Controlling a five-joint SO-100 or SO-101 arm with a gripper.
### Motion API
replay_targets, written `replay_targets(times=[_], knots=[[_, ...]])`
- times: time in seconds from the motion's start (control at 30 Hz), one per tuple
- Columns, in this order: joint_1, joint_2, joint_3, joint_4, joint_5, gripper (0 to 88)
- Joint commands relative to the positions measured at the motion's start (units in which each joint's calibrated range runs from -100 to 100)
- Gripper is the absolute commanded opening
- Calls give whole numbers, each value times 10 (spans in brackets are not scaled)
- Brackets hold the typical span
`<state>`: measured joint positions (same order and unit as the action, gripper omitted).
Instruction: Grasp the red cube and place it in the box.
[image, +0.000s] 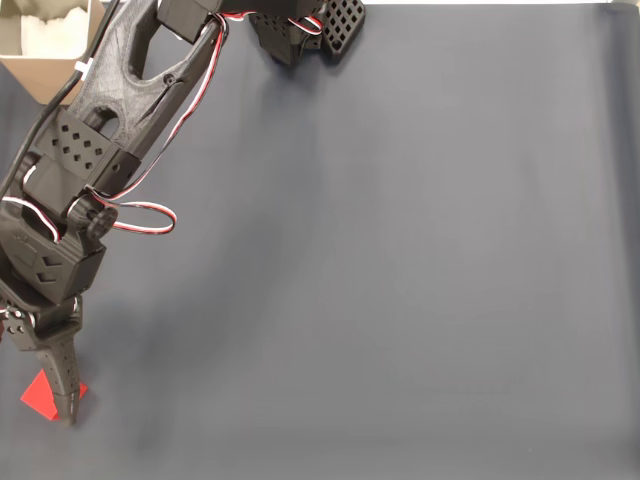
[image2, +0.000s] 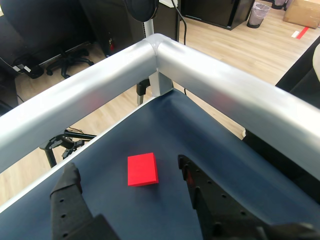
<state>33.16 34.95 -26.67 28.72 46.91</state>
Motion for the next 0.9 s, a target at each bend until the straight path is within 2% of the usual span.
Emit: replay_targets(times=[0.0, 0.87], knots=[[-6, -12, -16, -13, 2, 447], [-9, 86, -89, -24, 3, 456]])
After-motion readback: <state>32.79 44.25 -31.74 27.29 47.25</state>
